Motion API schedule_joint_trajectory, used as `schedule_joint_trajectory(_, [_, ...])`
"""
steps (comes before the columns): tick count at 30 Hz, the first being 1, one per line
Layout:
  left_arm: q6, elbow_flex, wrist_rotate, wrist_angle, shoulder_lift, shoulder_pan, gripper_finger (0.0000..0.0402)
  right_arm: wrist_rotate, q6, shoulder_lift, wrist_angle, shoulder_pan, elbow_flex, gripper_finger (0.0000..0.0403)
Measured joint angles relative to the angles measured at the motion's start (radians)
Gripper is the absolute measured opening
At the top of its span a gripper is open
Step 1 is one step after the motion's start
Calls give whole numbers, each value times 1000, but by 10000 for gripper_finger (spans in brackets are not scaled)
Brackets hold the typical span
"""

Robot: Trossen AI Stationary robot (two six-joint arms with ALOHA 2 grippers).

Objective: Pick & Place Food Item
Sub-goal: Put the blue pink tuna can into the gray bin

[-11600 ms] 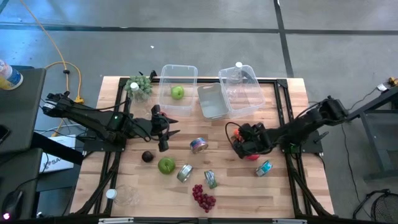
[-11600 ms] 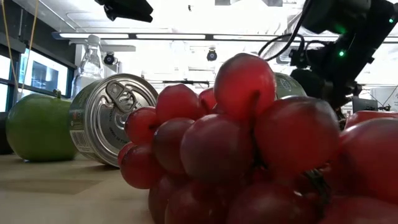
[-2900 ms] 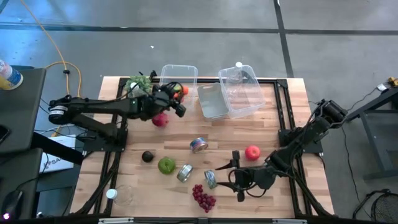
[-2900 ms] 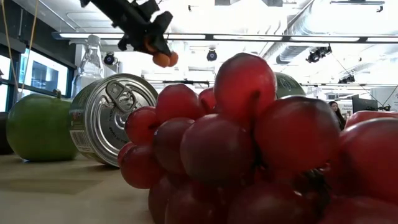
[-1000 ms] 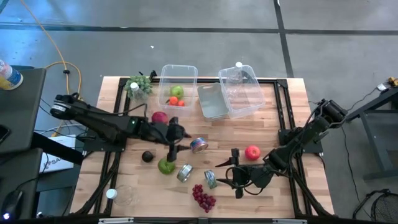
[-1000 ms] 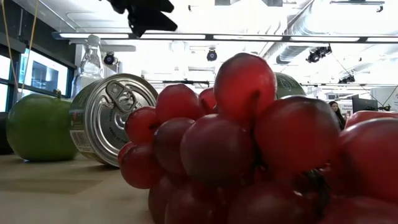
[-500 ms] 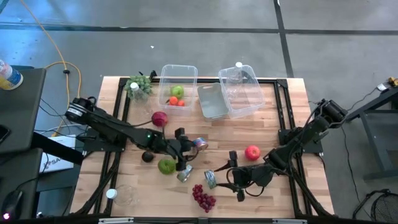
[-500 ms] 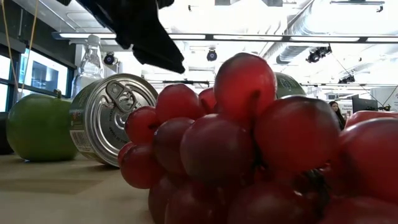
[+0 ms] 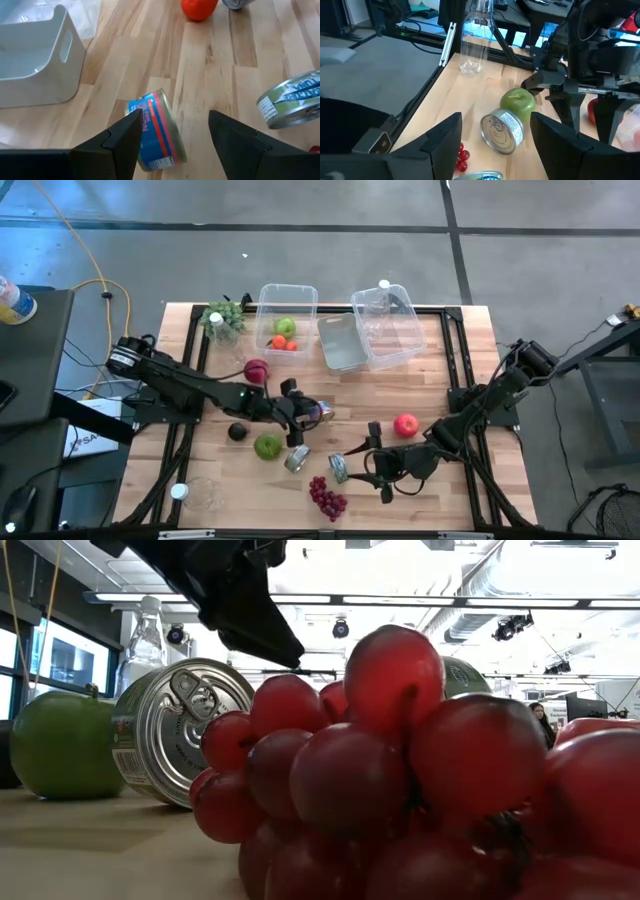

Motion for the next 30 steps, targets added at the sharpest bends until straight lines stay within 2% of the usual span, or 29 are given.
schedule_joint_trajectory(3, [-1,0,0,-1,0,-2,240,1,17,0,0,0,0,226])
schedule_joint_trajectory(11, [23,0,-5,-3,22,7,341,1,13,0,-1,0,0,226])
schedule_joint_trajectory(14, [2,0,-5,-1,36,7,363,1,12,0,-7,0,0,226])
schedule_joint_trajectory(22, [-20,1,-11,31,47,16,369,-2,10,0,-27,0,0,226])
schedule_joint_trajectory(30, [-56,-1,-33,-30,89,43,369,-3,22,0,-33,0,0,226])
